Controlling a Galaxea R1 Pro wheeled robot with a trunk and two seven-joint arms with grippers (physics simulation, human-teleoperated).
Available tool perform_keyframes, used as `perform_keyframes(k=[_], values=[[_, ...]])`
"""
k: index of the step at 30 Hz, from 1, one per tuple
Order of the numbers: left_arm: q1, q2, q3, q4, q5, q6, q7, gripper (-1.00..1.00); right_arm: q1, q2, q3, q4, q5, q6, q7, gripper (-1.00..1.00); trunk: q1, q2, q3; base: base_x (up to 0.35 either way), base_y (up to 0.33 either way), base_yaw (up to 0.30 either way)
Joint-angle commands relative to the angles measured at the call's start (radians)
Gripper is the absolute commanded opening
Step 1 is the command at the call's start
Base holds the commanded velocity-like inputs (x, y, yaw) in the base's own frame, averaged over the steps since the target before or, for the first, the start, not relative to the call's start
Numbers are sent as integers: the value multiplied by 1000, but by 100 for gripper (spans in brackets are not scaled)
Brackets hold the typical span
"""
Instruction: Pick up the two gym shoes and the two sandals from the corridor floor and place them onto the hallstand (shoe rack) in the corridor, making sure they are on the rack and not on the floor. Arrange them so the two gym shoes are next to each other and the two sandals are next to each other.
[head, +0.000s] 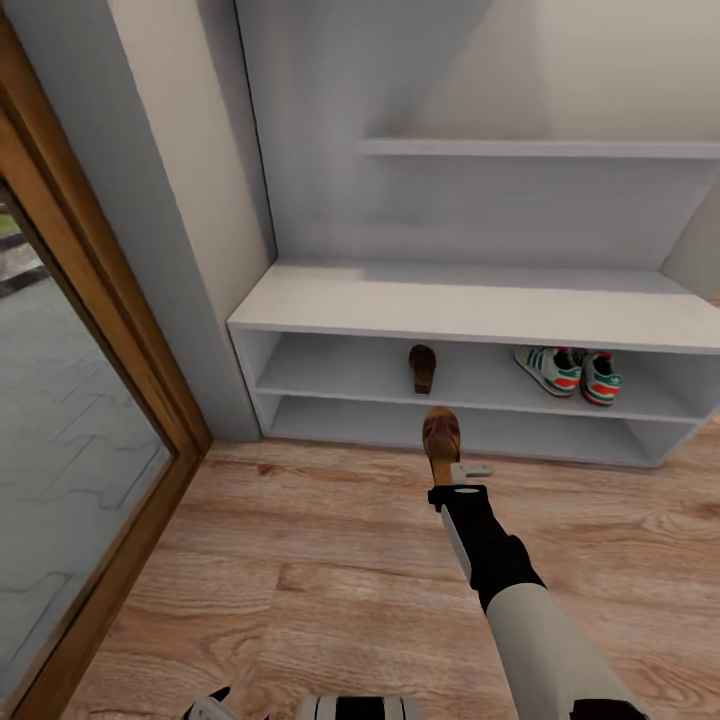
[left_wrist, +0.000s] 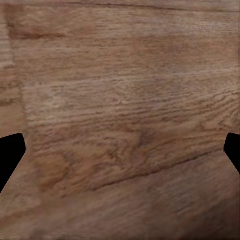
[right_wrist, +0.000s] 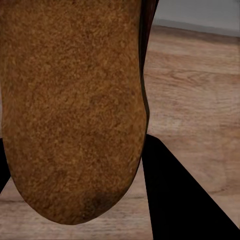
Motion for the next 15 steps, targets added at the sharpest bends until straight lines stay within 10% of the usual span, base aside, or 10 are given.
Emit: perform_keyframes(k=[1, 15], values=[[-1, 1, -7, 2, 10, -3, -1, 100, 0, 1, -3, -2, 8, 6, 0, -100, 0, 0, -2, 0, 0, 212], [0, 0, -7, 8, 10, -3, 1, 100, 0, 1, -4, -3, 8, 6, 1, -100, 0, 0, -18, 0, 0, 212]])
